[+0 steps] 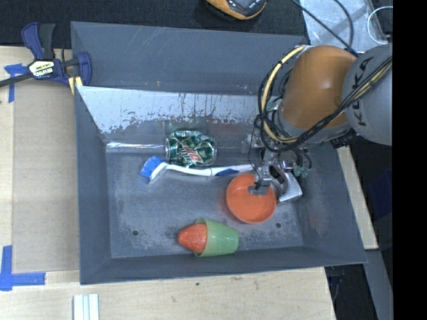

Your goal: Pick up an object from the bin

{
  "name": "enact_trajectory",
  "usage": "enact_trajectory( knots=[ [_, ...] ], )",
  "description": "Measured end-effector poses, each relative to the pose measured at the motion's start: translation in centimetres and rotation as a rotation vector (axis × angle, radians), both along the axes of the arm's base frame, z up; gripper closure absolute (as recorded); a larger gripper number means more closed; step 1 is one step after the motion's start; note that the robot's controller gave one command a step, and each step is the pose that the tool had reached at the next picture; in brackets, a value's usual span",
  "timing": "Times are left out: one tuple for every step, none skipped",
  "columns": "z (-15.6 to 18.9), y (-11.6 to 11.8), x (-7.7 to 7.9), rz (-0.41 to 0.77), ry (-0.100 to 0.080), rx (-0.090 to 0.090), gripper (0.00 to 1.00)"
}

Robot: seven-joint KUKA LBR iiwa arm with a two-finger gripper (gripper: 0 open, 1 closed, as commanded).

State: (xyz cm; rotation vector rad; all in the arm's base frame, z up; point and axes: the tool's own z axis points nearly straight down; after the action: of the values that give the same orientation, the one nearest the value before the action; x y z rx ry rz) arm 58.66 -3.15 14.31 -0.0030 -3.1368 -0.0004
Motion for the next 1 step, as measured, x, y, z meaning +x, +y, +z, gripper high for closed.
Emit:
enact_trajectory(
  knots=[
    [0.51,0.0,0.17,0.001,-0.008,-0.001,0.0]
  ],
)
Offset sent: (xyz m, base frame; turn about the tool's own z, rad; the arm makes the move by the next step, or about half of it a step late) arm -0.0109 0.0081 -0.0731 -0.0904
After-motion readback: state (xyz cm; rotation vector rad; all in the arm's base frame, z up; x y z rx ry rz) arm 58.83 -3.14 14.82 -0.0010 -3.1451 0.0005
